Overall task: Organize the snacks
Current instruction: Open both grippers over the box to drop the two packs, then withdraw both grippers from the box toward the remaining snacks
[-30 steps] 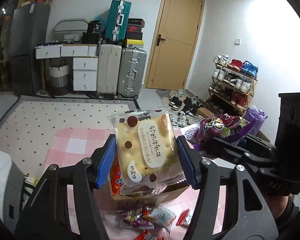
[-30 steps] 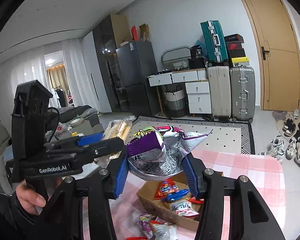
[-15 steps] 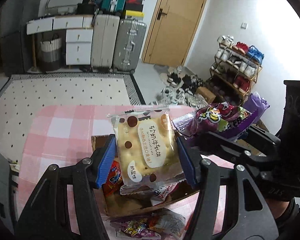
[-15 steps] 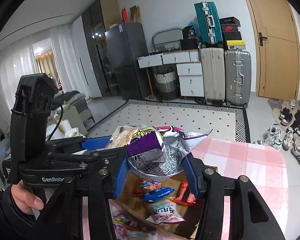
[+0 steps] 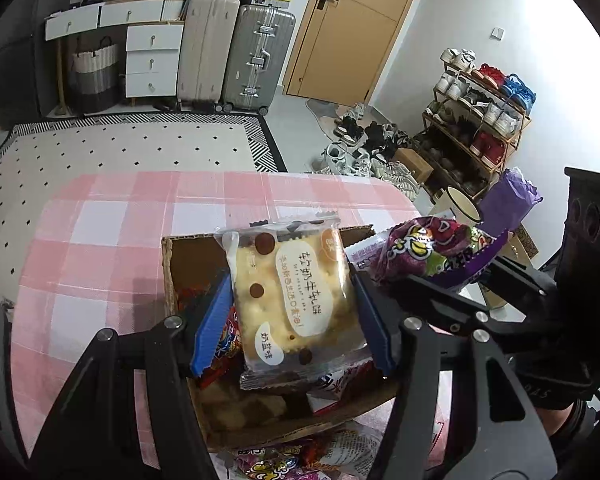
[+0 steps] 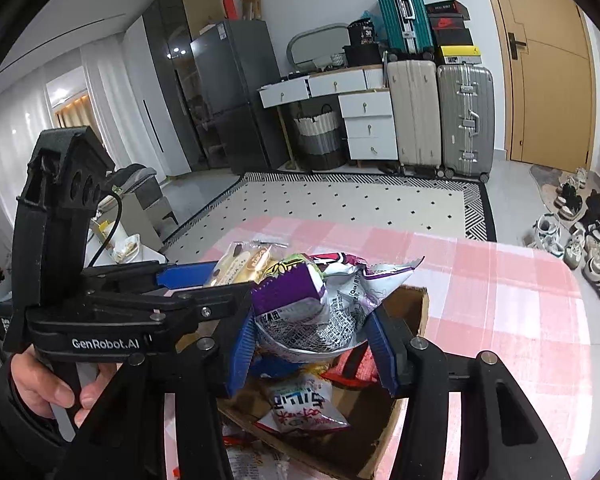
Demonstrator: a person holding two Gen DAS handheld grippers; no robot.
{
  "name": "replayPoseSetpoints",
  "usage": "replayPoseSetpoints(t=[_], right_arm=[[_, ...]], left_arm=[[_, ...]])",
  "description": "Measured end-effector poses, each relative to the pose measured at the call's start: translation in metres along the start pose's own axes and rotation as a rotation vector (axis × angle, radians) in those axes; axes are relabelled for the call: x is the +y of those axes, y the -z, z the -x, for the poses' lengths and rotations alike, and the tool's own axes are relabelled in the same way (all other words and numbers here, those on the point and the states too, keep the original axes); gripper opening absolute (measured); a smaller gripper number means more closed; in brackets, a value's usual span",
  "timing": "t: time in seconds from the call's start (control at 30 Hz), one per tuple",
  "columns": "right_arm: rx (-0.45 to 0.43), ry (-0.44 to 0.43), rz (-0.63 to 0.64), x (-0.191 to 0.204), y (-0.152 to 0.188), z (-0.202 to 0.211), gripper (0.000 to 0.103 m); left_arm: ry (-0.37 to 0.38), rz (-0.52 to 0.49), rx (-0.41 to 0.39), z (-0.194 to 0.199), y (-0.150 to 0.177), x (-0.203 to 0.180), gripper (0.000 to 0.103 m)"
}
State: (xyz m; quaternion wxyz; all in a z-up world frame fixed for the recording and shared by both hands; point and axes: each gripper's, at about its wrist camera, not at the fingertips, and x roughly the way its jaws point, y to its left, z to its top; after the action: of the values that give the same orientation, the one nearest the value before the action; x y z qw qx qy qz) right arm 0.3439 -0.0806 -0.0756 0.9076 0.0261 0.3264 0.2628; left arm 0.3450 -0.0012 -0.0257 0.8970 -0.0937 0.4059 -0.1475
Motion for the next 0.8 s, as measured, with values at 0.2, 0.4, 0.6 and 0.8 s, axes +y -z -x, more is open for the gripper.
replayPoseSetpoints(t=[0.2, 0.4, 0.6, 0.8], right_arm=[[-0.013, -0.02, -0.003, 0.003, 0.007, 0.005, 0.055], [-0.056, -0.006, 0.013, 0.01, 0.004, 0.025, 0.056], [-0.118, -0.003, 0.019, 0.017, 0.002, 0.063, 0.064], [-0.171, 0.0, 0.025, 0.03, 0.008, 0.106, 0.067]], left_arm=[[0.024, -0.006, 0.011, -0.006, 0.001, 0.003, 0.058], [0.007, -0.005, -0.006, 0.009, 0.004, 0.001, 0.072], [-0.01, -0.021, -0.056, 0.047, 0.016, -0.01, 0.074], [-0.044, -0.051, -0.122, 0.089, 0.032, -0.029, 0.079]])
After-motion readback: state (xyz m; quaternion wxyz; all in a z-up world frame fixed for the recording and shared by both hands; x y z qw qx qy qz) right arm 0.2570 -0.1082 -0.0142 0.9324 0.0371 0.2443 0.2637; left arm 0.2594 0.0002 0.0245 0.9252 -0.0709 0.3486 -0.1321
